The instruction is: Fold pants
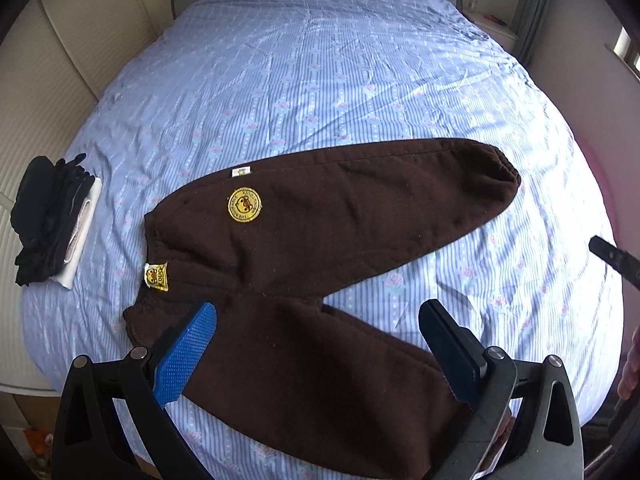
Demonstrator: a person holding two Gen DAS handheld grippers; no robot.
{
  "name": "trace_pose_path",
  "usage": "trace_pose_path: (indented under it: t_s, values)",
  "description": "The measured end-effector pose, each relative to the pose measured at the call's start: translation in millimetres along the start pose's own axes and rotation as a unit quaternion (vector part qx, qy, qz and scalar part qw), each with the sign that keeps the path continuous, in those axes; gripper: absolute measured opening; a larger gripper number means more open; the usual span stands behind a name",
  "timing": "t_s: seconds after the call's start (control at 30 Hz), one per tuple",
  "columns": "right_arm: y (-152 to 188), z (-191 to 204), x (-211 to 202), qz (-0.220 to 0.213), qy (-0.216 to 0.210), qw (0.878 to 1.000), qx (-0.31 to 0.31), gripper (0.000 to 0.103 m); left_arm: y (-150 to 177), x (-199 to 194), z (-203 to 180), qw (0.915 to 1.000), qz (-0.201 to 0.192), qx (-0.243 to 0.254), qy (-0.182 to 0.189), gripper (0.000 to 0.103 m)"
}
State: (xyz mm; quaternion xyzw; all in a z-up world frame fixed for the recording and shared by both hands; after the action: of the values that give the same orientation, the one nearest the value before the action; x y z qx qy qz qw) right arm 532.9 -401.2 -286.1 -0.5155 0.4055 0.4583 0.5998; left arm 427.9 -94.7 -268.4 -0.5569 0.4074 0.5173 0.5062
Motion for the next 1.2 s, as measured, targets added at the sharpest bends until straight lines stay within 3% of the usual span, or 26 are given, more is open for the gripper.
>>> trace_pose_path:
  t_s: [0.17, 0.3, 0.4, 0.47, 0.6, 0.67, 0.73, 0.87, 0.97, 1.07, 1.17, 1.2]
  values:
    - [102, -13, -1, 0.059, -0.023, 0.997, 0.040, 0.076, 45, 7, -4, 0.9983, 0.025, 0.052, 0.001, 0.103]
    - [190, -1, 13, 0.121, -0.043, 0.990, 0.062, 0.075, 78, 12, -12, 0.9949, 0.035, 0.094, -0.002, 0.103]
    - [235, 13, 32, 0.154, -0.053, 0.984, 0.071, 0.073, 99, 17, -18, 0.9922, 0.047, 0.116, -0.002, 0.103]
    - [256, 20, 48, 0.179, -0.050, 0.980, 0.071, 0.066, 110, 20, -21, 0.9905, 0.049, 0.128, -0.006, 0.103]
    - [271, 24, 76, 0.197, -0.033, 0.977, 0.078, 0.065, 127, 30, -27, 0.9884, 0.059, 0.139, -0.014, 0.103]
    - [275, 23, 88, 0.205, -0.030, 0.975, 0.083, 0.052, 132, 35, -28, 0.9885, 0.068, 0.135, -0.014, 0.103]
    - [277, 19, 95, 0.213, -0.011, 0.974, 0.083, 0.028, 138, 38, -29, 0.9886, 0.076, 0.129, -0.012, 0.103]
    - [283, 16, 80, 0.193, -0.013, 0.979, 0.068, 0.023, 147, 40, -32, 0.9891, 0.080, 0.123, -0.014, 0.103]
    - [281, 10, 66, 0.177, 0.009, 0.982, 0.061, 0.023, 150, 44, -32, 0.9900, 0.090, 0.108, -0.011, 0.103]
    - [282, 8, 79, 0.198, 0.014, 0.977, 0.072, 0.024, 152, 45, -33, 0.9905, 0.095, 0.099, -0.008, 0.103]
    - [284, 6, 93, 0.221, 0.023, 0.972, 0.074, 0.039, 155, 45, -30, 0.9908, 0.092, 0.098, -0.012, 0.103]
    - [285, 2, 89, 0.217, 0.024, 0.972, 0.081, 0.050, 156, 45, -28, 0.9910, 0.093, 0.095, -0.013, 0.103]
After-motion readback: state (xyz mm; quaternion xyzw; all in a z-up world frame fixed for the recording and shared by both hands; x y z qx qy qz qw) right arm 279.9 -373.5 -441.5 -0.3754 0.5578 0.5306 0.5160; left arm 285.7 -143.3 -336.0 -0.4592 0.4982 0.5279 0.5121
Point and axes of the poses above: each gripper's, at about its wrist camera, not at the fingertips, and x roughly the way its jaws point, z to its left, y to its underside, the point moved 9 cm from there along x, roughly the way its jaws point, and after that the axes turned 14 degrees about z, right-handed, at the moved point
